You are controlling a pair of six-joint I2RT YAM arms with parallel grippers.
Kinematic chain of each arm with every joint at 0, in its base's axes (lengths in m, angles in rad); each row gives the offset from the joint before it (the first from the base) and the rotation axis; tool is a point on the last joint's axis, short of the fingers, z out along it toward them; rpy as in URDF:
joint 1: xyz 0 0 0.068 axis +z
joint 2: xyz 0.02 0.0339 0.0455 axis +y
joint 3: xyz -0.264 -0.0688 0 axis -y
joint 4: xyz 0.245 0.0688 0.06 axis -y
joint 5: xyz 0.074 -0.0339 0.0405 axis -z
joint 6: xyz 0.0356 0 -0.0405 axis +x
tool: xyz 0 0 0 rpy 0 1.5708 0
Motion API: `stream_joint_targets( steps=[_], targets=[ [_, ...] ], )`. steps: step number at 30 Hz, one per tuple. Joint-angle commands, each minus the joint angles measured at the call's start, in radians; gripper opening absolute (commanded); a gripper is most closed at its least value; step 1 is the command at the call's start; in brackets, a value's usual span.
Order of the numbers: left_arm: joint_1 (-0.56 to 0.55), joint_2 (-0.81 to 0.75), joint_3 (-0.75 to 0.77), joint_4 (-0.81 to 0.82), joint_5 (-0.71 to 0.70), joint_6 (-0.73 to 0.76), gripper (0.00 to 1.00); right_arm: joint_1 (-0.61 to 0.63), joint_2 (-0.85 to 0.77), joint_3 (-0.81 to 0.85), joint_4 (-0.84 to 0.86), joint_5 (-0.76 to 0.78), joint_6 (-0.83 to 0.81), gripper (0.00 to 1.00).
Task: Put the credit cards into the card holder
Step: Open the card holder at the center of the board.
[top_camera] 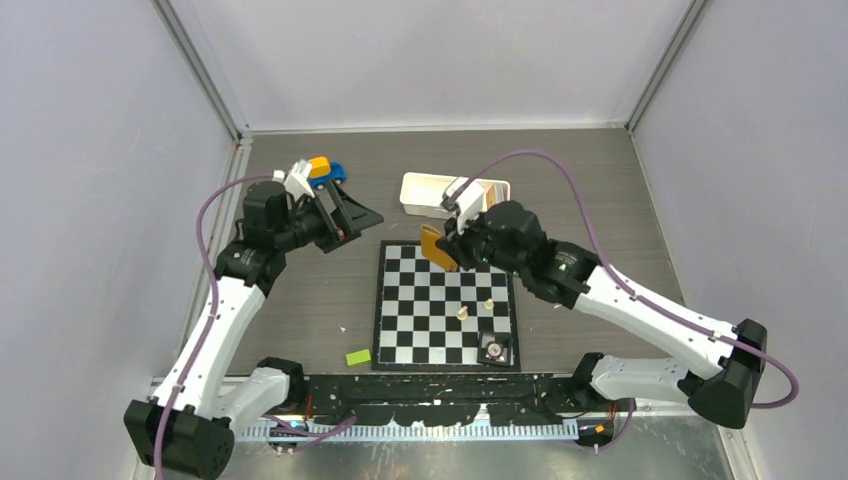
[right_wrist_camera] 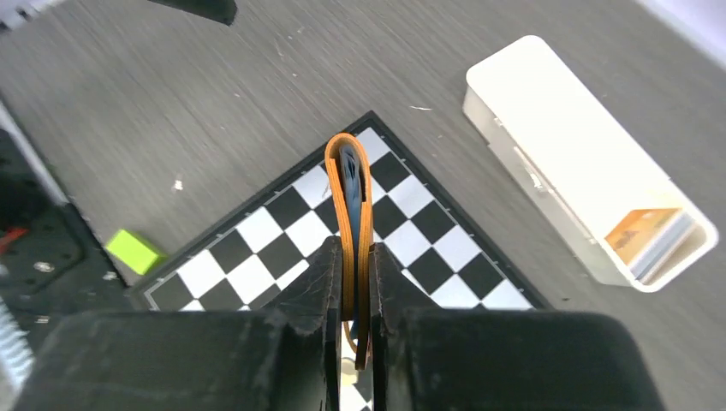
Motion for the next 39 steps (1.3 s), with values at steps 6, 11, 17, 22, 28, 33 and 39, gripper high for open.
stream_joint_targets(
  steps=[6,11,17,22,28,33,39],
  targets=[
    [0.012,0.117,-0.034,0.051,0.104,-0.279,0.95,0.272,0.091,0.05,0.113,0.503,-0.34,0.0],
    [-0.011,0.139,-0.082,0.084,0.109,-0.313,0.96,0.356,0.169,0.086,0.155,0.563,-0.414,0.0],
    [-0.092,0.2,-0.117,0.127,0.123,-0.336,0.97,0.425,0.261,0.115,0.234,0.649,-0.533,0.01],
    [-0.128,0.23,-0.127,0.204,0.149,-0.372,0.55,0.454,0.318,0.128,0.258,0.705,-0.573,0.0],
    [-0.119,0.169,-0.198,0.354,0.058,-0.459,0.0,0.456,0.286,0.071,0.25,0.749,-0.475,0.52],
    [-0.104,0.11,-0.285,0.555,-0.04,-0.477,0.0,0.433,0.136,-0.01,0.192,0.718,-0.244,0.76],
    [-0.1,0.082,-0.22,0.624,0.044,-0.257,0.0,0.157,-0.044,-0.018,0.019,0.34,0.134,0.78]
  ],
)
